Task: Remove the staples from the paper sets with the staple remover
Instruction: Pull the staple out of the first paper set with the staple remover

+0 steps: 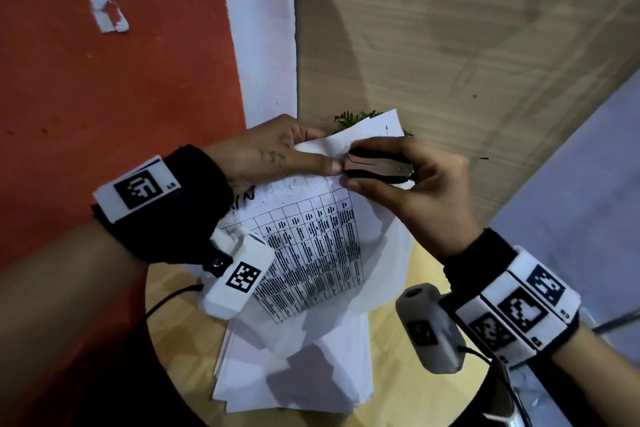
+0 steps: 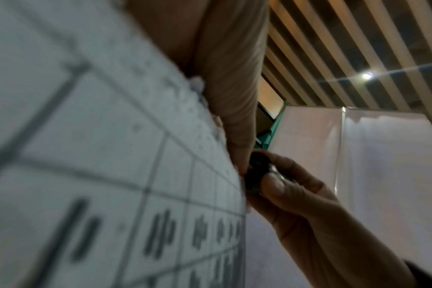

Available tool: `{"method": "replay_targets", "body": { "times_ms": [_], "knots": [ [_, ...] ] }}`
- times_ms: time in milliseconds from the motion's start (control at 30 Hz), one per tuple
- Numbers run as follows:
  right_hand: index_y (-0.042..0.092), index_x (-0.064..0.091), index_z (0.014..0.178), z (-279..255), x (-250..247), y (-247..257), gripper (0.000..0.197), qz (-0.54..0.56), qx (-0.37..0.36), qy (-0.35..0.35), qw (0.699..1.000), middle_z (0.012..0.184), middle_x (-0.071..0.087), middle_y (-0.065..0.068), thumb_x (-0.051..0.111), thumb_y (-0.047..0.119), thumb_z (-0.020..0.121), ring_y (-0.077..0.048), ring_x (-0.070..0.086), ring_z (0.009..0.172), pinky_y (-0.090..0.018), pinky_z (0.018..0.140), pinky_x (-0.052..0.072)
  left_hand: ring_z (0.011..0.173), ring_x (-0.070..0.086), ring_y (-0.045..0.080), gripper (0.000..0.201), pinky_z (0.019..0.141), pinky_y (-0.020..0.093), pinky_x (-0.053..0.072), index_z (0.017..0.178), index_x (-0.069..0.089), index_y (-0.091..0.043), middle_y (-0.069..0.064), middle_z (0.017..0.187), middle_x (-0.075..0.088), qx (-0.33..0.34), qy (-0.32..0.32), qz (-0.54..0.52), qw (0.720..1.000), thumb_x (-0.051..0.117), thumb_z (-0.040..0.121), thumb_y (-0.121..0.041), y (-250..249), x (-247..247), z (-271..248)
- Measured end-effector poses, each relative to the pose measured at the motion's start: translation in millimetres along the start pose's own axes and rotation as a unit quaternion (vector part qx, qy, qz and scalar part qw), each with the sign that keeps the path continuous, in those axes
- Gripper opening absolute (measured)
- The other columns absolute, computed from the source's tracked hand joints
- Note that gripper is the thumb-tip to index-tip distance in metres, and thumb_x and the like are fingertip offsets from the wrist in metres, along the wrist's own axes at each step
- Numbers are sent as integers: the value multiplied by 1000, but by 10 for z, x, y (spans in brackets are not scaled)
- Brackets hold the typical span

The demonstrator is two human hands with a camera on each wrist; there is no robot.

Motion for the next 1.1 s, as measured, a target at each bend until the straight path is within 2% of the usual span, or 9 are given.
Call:
{"method": "replay_targets", "body": {
  "times_ms": [167, 333, 500, 600, 733, 833, 900, 1000, 1100],
  "knots": [
    [15, 71, 99, -22, 2, -35, 34, 0, 3, -14, 1000, 93, 73, 0, 82, 21, 67, -15, 69, 88, -38, 80, 55, 61, 54, -15, 24, 61, 3, 38, 76, 66, -23, -26, 63, 63, 63, -100, 78, 990, 66, 83, 0, -28, -25, 35],
    [16, 71, 96, -23, -23, -52, 32, 5, 20, -43, 999, 90, 72, 0, 82, 22, 67, -13, 69, 83, -35, 77, 56, 57, 49, -11, 15, 57, 15, 37, 65, 67, -42, -25, 58, 59, 86, -159, 127, 975, 68, 72, -29, -26, -58, 29],
    [15, 71, 94, -57, -39, -21, 29, -11, 19, -75, 997, 87, 73, -1, 79, 28, 70, -13, 70, 80, -35, 74, 56, 55, 49, 2, 11, 59, 27, 39, 65, 67, -43, -15, 57, 57, 79, -209, 147, 964, 61, 61, -51, 36, -103, 55],
    [13, 72, 93, -53, -40, -36, 30, -1, 40, -82, 996, 87, 73, 0, 80, 28, 68, -13, 70, 81, -37, 74, 57, 61, 54, -8, 7, 62, 22, 41, 71, 68, -50, -25, 64, 64, 67, -190, 128, 971, 65, 68, -43, 76, -104, 48],
    [14, 71, 91, -65, -41, -103, 27, 41, 76, -78, 993, 86, 73, 1, 81, 18, 66, -10, 71, 81, -35, 77, 57, 68, 55, -17, 12, 64, 16, 40, 79, 68, -38, -33, 88, 64, 54, -189, 110, 974, 69, 67, -37, 142, -171, 41],
    [23, 70, 88, -158, -76, -264, 26, 44, 112, -83, 989, 87, 73, 3, 81, 19, 66, -11, 71, 81, -36, 78, 57, 69, 64, 1, 28, 67, 27, 52, 76, 73, -29, -10, 78, 74, 31, -201, 72, 976, 78, 56, -47, 233, -239, 31],
    [26, 71, 89, -242, -141, -426, 26, 5, 133, -85, 987, 87, 73, 6, 82, 24, 65, -9, 70, 78, -34, 76, 56, 74, 69, 12, 31, 74, 32, 55, 82, 75, -21, -2, 81, 75, 23, -210, 66, 975, 81, 60, -41, 282, -263, 28],
    [16, 74, 92, -426, -305, -847, 28, -112, 184, -66, 974, 87, 73, 2, 83, 19, 67, -7, 68, 79, -25, 78, 53, 64, 65, 0, 7, 64, 17, 52, 82, 72, -21, -15, 69, 71, 16, -223, 74, 972, 77, 77, -19, 379, -339, 29],
    [15, 74, 93, -706, -371, -1390, 28, -234, 272, 17, 933, 89, 74, -2, 82, 25, 68, -17, 68, 86, -32, 80, 52, 60, 62, -1, 12, 58, 14, 49, 77, 69, -24, -17, 63, 69, 5, -224, 103, 969, 69, 84, -14, 464, -467, 16]
  ]
}}
Point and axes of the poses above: each hand's wrist, its own z-axis towards the middle knuckle, its own x-axis out of the palm, y = z × x, the point moved 7 cm from there along z, towards the middle knuckle
